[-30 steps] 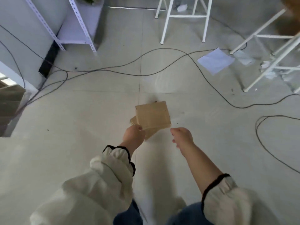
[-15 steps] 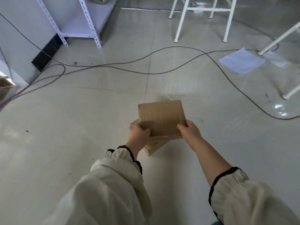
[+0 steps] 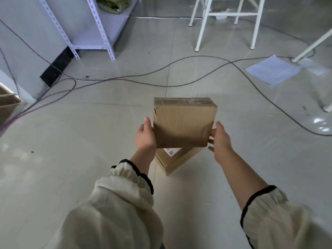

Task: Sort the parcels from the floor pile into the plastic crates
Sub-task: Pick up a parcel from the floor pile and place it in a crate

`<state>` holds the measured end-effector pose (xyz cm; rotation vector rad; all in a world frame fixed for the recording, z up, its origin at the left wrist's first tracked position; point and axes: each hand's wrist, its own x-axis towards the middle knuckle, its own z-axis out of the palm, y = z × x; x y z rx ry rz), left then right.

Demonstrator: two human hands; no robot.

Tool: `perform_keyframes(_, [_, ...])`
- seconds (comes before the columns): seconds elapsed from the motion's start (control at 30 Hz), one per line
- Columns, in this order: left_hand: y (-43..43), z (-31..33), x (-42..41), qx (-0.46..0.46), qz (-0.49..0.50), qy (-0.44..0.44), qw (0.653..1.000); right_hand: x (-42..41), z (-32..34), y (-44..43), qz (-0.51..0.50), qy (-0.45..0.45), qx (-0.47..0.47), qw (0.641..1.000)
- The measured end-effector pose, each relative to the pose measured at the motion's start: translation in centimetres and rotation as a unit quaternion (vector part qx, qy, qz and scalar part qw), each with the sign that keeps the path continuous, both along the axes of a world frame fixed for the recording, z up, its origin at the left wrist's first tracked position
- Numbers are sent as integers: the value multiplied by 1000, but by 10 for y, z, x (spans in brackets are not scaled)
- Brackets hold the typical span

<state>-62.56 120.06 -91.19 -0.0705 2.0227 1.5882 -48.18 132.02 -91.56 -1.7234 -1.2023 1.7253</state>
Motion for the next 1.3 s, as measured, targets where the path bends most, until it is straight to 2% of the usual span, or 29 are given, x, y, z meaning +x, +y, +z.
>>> perform_keyframes(0.1, [0,-4,-4,17,24,-28,999,3,-1,4,-6,4,-45,999])
perform_keyframes(0.3, [-8,-11,-9,-8,-48,-34,998,12,-5,9,84,24,-142,986])
perform_keyframes(0.43, [-15,-16,-13,8,-93,-59,994,13,-5,12,128,19,-137,982])
perform_keyframes(0.53, [-15,-10,-19,23,-112,-48,992,10,-3,16,123,81,-104,984])
perform_keyframes(0.6, [-16,-7,-24,45,-113,-54,991,9,-2,20,122,92,-67,986])
perform_keyframes(0.67, [-21,-8,-27,34,-123,-55,990,11,-4,21,139,51,-46,988])
perform_keyframes(0.77, [-27,-14,-24,-19,-122,-50,991,18,-18,13,169,-9,-95,981])
perform_keyframes(0.87, [-27,-18,-17,-47,-107,-55,992,21,-26,8,149,-3,-140,979])
perform_keyframes(1.03, [-24,-24,-12,-63,-108,-42,991,17,-23,5,176,11,-99,979])
perform_keyframes(1.13, [-22,-23,-11,-55,-133,-25,989,17,-15,3,186,8,-117,975])
perform_keyframes(1.2, [-20,-25,-14,-43,-141,2,989,19,-10,3,230,-31,-151,961])
perform_keyframes(1.27, [-20,-26,-18,-90,-111,52,988,21,-6,2,266,-106,-160,945])
perform_keyframes(1.3, [-22,-27,-22,-130,-73,61,987,21,-5,2,262,-138,-131,946])
